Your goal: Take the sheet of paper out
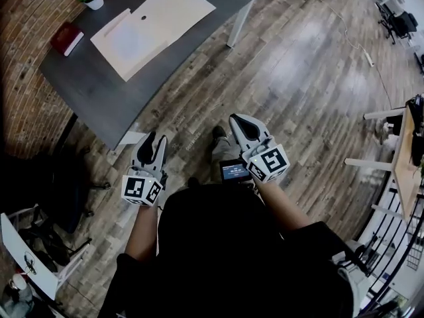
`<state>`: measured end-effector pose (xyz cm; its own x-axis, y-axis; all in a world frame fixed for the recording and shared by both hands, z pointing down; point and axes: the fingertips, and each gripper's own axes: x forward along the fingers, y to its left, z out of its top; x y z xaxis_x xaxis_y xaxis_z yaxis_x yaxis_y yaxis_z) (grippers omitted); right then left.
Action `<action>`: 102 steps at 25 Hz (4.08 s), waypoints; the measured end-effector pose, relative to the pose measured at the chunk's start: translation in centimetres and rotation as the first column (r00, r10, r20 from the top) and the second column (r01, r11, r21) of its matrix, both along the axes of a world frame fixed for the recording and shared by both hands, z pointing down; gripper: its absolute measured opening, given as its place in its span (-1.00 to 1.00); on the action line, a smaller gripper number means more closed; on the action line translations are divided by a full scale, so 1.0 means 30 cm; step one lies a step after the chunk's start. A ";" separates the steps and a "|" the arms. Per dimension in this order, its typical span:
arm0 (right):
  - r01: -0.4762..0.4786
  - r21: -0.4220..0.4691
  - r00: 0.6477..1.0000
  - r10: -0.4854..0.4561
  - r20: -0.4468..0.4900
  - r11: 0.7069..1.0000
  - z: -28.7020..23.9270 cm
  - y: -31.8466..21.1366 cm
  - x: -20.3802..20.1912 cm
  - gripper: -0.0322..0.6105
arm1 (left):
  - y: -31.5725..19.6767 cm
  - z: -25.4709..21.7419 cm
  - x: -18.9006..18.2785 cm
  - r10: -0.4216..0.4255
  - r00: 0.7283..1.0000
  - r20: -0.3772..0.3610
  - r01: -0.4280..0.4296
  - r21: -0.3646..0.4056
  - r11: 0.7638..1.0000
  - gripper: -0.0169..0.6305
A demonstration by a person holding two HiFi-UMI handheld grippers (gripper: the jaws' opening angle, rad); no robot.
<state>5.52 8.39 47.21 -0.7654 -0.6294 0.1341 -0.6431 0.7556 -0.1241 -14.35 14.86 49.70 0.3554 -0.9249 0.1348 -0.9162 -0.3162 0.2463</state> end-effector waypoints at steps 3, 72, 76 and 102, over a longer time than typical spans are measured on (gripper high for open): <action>0.057 -0.006 0.998 -0.056 0.010 0.998 -0.018 -0.191 -0.014 -0.89 | -0.160 -0.028 0.019 -0.033 0.999 0.012 0.033 -0.002 0.999 -0.57; 0.680 -0.156 0.721 -0.692 -0.032 0.716 0.129 -2.097 -0.938 -0.89 | -1.640 0.583 -0.732 -0.363 0.871 0.331 0.479 -0.738 0.476 -0.57; 0.692 -0.163 0.709 -0.705 -0.031 0.703 0.144 -2.160 -0.927 -0.89 | -1.640 0.635 -0.733 -0.367 0.857 0.361 0.499 -0.756 0.422 -0.61; 0.756 -0.150 0.645 -0.764 0.003 0.638 0.150 -2.340 -0.835 -0.89 | -1.863 0.571 -0.546 -0.495 0.828 0.264 0.495 -0.759 0.422 -0.94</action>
<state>-19.52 -61.80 51.70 -0.9544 0.1967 0.2247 0.1420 0.9608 -0.2380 -30.74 -41.02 66.84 -0.1281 -0.4640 0.8765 -0.8497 0.5071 0.1443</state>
